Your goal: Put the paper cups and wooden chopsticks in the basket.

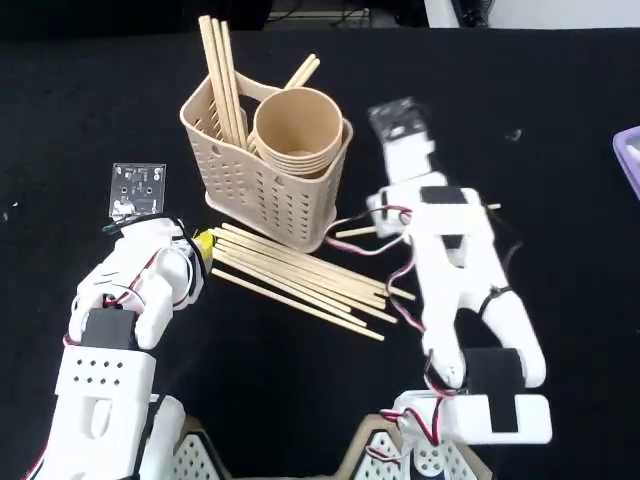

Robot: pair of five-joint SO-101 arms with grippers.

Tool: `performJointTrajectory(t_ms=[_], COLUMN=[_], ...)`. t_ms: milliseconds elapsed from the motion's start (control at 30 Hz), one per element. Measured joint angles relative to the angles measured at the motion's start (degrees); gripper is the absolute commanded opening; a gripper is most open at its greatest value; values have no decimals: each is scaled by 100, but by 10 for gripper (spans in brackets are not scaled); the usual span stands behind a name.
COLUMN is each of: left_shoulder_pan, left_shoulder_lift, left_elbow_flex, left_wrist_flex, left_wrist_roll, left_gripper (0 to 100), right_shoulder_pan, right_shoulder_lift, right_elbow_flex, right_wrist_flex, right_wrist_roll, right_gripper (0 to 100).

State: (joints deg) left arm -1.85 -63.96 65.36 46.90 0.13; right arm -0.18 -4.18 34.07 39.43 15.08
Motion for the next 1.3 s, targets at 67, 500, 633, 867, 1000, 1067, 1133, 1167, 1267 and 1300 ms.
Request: performJointTrajectory(t_ms=[67, 500, 633, 867, 1000, 1067, 1133, 1167, 1267, 1300], left_shoulder_pan=[0, 0, 0, 0, 0, 0, 0, 0, 0, 0], left_shoulder_lift=[0, 0, 0, 0, 0, 0, 0, 0, 0, 0], left_elbow_flex=[0, 0, 0, 0, 0, 0, 0, 0, 0, 0], left_wrist_flex=[0, 0, 0, 0, 0, 0, 0, 0, 0, 0], left_wrist_roll=[0, 0, 0, 0, 0, 0, 0, 0, 0, 0], left_gripper=[188, 188, 188, 188, 188, 188, 188, 188, 188, 188], right_shoulder_pan=[44, 457, 466, 475, 475, 431, 325, 264, 97, 70], right_shoulder_lift=[237, 2655, 2963, 2919, 2418, 2119, 1776, 1591, 1020, 791], right_elbow_flex=[0, -2532, -2998, -2963, -2356, -1960, -1459, -1213, -475, -273], right_wrist_flex=[-519, 1899, 2743, 3182, 3305, 3297, 3174, 3059, 2681, 2585], right_wrist_roll=[-97, -141, -132, -132, 44, 158, 255, 281, 325, 325], right_gripper=[109, 84, 84, 85, 85, 85, 85, 85, 85, 85])
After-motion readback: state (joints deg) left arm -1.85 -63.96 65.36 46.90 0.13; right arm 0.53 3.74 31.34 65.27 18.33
